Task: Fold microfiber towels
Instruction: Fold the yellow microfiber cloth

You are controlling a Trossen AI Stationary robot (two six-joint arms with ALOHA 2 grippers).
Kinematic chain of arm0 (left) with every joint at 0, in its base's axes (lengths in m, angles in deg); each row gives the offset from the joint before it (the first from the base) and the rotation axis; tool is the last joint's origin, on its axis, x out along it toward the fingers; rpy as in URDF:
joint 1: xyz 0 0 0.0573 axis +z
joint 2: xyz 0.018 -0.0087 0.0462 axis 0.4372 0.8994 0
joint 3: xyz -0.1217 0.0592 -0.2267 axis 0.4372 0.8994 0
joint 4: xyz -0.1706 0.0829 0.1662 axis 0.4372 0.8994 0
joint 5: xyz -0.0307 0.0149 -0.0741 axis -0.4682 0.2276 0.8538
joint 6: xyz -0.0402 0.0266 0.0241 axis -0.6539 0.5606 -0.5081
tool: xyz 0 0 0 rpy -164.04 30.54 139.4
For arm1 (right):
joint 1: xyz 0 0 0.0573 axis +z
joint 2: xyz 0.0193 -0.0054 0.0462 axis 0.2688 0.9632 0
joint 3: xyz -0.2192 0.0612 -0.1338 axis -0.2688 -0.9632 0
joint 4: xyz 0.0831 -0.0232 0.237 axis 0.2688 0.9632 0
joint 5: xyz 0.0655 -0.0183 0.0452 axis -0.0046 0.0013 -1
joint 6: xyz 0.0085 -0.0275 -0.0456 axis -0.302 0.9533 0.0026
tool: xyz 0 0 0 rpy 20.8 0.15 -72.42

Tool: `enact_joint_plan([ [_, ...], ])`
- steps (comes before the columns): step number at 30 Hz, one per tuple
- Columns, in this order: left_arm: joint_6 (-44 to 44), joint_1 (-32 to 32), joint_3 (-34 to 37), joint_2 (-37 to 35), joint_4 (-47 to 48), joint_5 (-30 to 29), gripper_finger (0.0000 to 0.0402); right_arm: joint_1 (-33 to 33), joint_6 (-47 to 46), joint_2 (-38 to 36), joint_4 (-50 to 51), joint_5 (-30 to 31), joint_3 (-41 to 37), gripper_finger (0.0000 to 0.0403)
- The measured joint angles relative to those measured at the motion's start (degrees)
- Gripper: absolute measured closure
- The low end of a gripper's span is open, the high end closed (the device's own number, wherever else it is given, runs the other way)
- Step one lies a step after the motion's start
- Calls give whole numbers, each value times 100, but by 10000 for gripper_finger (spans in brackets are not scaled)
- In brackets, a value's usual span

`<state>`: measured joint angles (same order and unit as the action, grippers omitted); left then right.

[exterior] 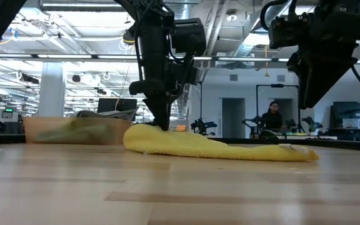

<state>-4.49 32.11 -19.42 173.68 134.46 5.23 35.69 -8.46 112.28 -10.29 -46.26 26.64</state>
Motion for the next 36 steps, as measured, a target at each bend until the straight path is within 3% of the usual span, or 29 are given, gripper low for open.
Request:
enact_joint_plan([
  [4, -6, -103, 0, -2, 48, -50, 400, 0, 2, 0, 0, 0, 0, 242],
  [13, -45, -539, -73, -15, 139, -787, 401, -46, 10, 0, 0, 213, 0, 242],
  [22, -241, -708, -386, -22, 603, -855, 401, -345, 125, 0, 0, 329, 0, 242],
  [30, -907, -1023, -496, -149, 1243, -848, 401, -455, 1166, 0, -111, 377, 0, 242],
  [36, -1707, -1540, -498, -454, 1766, -727, 401, -628, 2166, 1, -944, 503, 0, 242],
])
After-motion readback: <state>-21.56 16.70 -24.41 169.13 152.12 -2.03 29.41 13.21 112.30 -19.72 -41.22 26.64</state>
